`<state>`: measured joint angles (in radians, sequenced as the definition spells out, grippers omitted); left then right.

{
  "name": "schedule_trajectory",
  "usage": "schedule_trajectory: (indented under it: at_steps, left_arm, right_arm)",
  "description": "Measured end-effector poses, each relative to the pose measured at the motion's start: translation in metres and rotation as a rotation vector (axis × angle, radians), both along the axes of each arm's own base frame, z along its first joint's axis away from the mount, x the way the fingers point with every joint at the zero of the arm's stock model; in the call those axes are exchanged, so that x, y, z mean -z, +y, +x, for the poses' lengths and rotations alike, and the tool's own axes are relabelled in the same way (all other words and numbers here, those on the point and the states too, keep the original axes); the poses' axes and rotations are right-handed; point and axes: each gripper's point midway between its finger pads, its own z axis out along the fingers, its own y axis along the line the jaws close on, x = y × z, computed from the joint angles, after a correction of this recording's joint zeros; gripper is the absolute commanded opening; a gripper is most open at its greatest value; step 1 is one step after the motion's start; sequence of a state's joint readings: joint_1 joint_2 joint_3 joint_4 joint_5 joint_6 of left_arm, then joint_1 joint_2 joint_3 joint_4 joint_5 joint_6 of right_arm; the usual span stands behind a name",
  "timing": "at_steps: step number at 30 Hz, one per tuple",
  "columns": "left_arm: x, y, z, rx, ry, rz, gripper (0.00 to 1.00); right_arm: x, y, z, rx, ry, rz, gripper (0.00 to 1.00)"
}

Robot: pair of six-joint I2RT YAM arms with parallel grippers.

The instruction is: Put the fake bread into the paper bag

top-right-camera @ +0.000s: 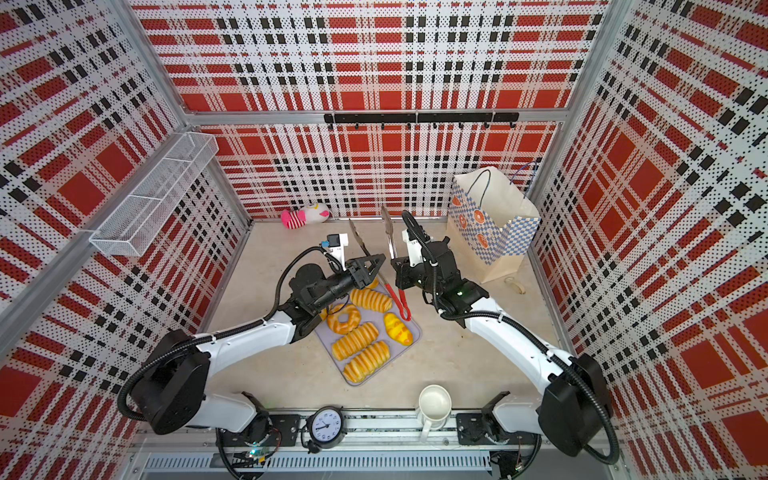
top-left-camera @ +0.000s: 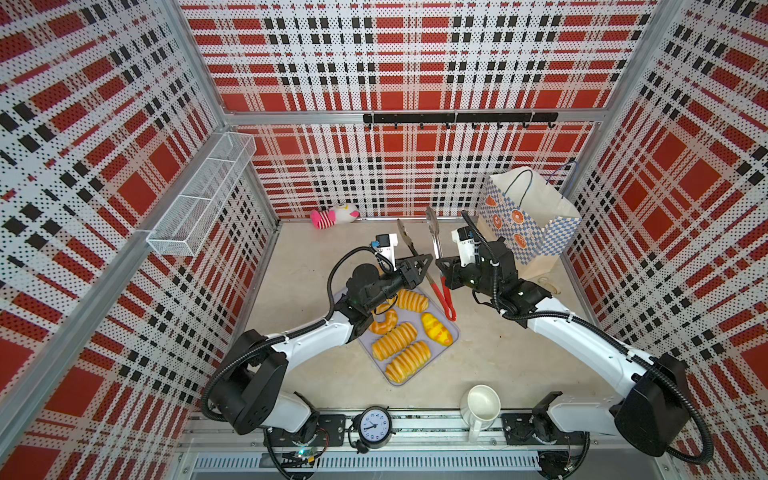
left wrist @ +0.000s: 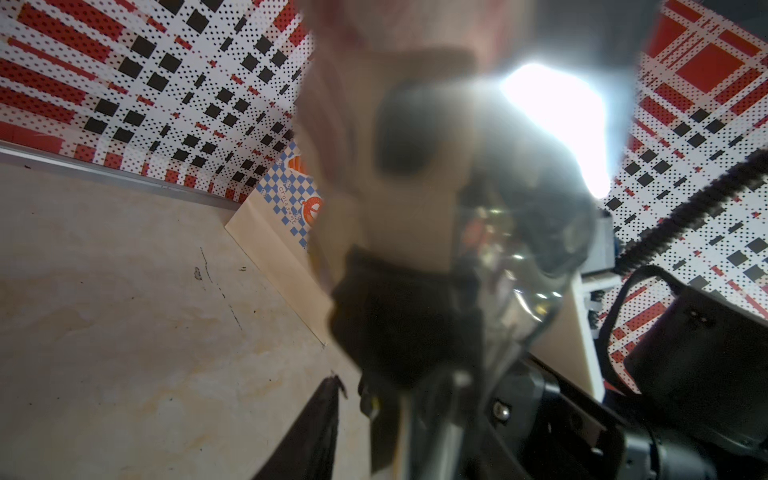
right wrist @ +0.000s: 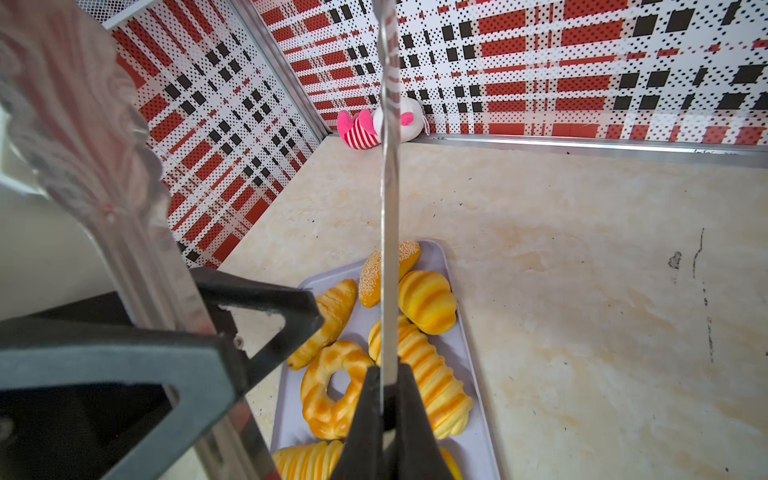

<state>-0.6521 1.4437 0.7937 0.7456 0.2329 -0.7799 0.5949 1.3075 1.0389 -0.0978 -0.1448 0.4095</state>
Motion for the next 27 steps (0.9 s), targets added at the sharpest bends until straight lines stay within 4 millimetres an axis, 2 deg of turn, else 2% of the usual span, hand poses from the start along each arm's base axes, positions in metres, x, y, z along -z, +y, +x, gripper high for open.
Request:
schedule_trajectory:
  at_steps: [2,4,5,6,9,11,14,17,22,27]
  left_arm:
    - [-0.005,0.001,-0.002,-0.002,-0.01,-0.005,0.23]
    - [-0.007,0.001,-0.003,-0.001,-0.015,-0.007,0.2]
    - [-0.008,0.002,-0.003,-0.003,-0.014,-0.008,0.19]
    - [-0.008,0.002,-0.004,-0.005,-0.015,-0.008,0.18]
    - [-0.008,0.004,-0.004,-0.012,-0.011,-0.006,0.18]
    - [-0.005,0.006,-0.004,-0.021,0.0,0.002,0.18]
    - [-0.002,0.007,-0.004,-0.026,0.009,0.01,0.18]
    - [-0.002,0.009,-0.003,-0.031,0.011,0.011,0.18]
    - [-0.006,0.016,-0.001,-0.044,0.031,-0.012,0.2]
    - [-0.004,0.019,0.001,-0.049,0.073,-0.033,0.2]
  right_arm:
    - [0.0,0.001,-0.001,-0.005,0.001,0.002,0.0]
    - [-0.001,0.002,-0.001,-0.009,-0.002,0.006,0.0]
    - [-0.001,0.002,-0.001,-0.009,-0.002,0.007,0.04]
    - [-0.002,0.002,-0.001,-0.01,-0.004,0.008,0.09]
    - [-0.005,0.003,-0.001,-0.018,-0.019,0.009,0.37]
    - [-0.009,0.003,-0.003,-0.03,-0.04,0.005,0.51]
    - [-0.017,-0.003,-0.011,-0.045,-0.089,-0.011,0.62]
    - [-0.023,-0.016,-0.028,-0.045,-0.144,-0.025,0.73]
    - [-0.024,-0.037,-0.058,-0.06,-0.215,-0.039,0.74]
    - [0.0,-0.033,-0.073,-0.1,-0.181,-0.057,0.74]
